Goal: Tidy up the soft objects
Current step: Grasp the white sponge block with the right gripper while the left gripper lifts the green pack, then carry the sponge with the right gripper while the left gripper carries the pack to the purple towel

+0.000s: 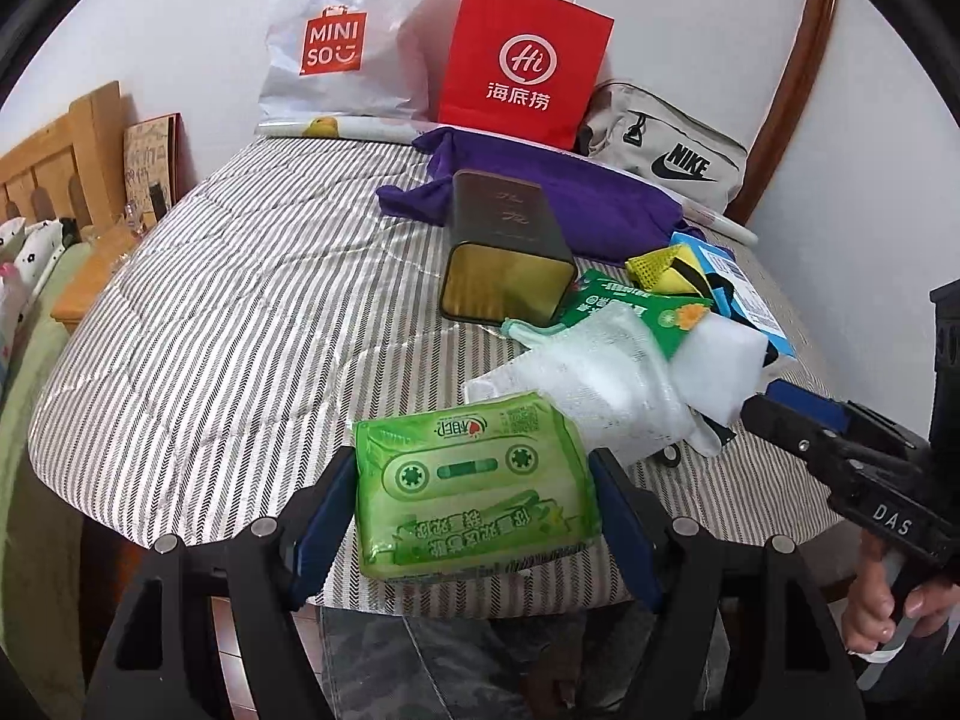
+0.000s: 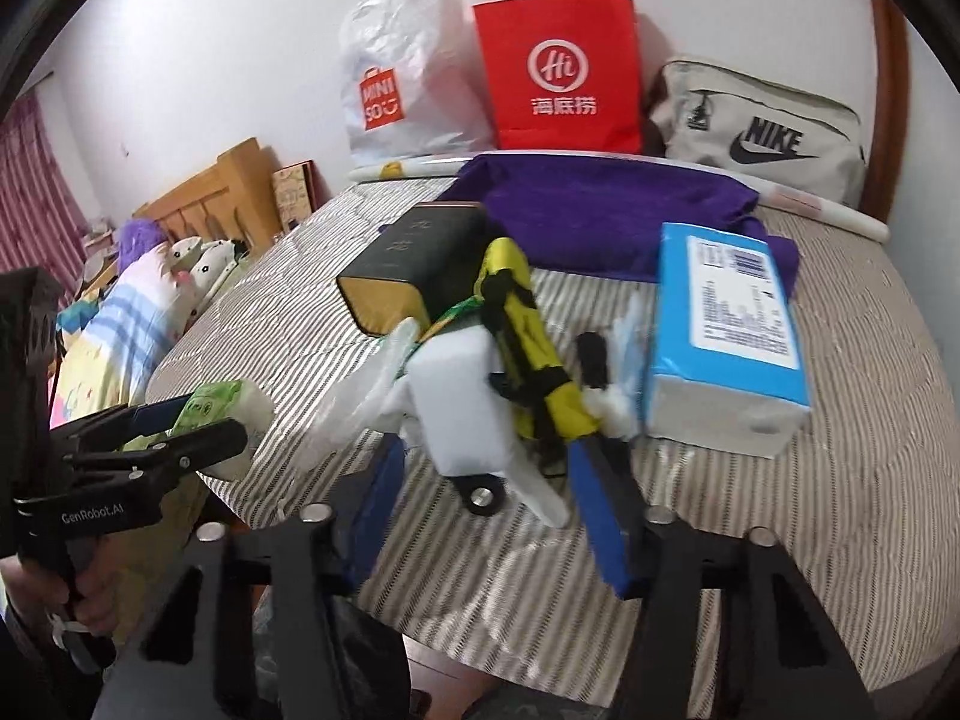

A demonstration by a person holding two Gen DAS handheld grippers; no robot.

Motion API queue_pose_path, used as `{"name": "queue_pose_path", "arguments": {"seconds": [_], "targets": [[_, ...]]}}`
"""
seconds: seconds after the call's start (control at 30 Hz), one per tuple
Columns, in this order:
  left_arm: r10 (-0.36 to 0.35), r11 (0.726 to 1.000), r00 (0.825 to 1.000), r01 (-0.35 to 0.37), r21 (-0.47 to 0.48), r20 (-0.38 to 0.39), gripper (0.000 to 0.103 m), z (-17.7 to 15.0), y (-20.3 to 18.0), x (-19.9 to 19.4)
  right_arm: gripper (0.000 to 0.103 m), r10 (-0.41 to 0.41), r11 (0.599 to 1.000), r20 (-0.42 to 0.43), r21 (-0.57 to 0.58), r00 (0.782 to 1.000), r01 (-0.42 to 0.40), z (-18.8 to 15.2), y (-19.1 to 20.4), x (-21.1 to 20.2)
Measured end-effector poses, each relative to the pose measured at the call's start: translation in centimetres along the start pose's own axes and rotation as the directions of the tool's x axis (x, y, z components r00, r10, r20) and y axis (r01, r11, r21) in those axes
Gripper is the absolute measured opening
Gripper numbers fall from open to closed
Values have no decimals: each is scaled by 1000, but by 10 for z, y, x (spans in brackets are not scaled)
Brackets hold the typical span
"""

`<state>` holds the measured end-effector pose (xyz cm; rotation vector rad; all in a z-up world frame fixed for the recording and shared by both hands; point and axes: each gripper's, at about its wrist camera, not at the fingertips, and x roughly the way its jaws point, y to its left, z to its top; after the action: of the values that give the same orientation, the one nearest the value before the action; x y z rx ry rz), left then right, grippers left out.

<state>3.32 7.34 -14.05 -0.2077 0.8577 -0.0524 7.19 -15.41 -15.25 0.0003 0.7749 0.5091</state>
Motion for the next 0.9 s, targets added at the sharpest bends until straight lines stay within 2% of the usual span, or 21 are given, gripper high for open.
{"name": "queue_pose_path", "arguments": {"seconds": [0.17,0.23,0.27,0.37,0.53,0.9], "targets": [[-32,999,999,32,-13,-8,74,3,6,6,50,-19,1000,-14,-9,1000,19,5,6,14],[-47,999,999,47,-15,-10,74,5,5,11,34,-23,1000,-9,-21,1000,23,8,8,19],[-48,999,999,48,-14,-12,74,6,3,13,31,-23,999,-17,-34,1000,22,9,10,23],[-72,997,997,71,-9,-23,74,9,-5,26,30,-43,998,17,-54,999,44,14,12,19],[-92,996,995,92,-10,-46,74,15,-15,44,29,0,1000,69,-31,998,2,23,4,-1],[-68,998,996,68,-3,-56,74,26,-21,66,29,7,1000,157,5,988,-8,26,-19,-43]]}}
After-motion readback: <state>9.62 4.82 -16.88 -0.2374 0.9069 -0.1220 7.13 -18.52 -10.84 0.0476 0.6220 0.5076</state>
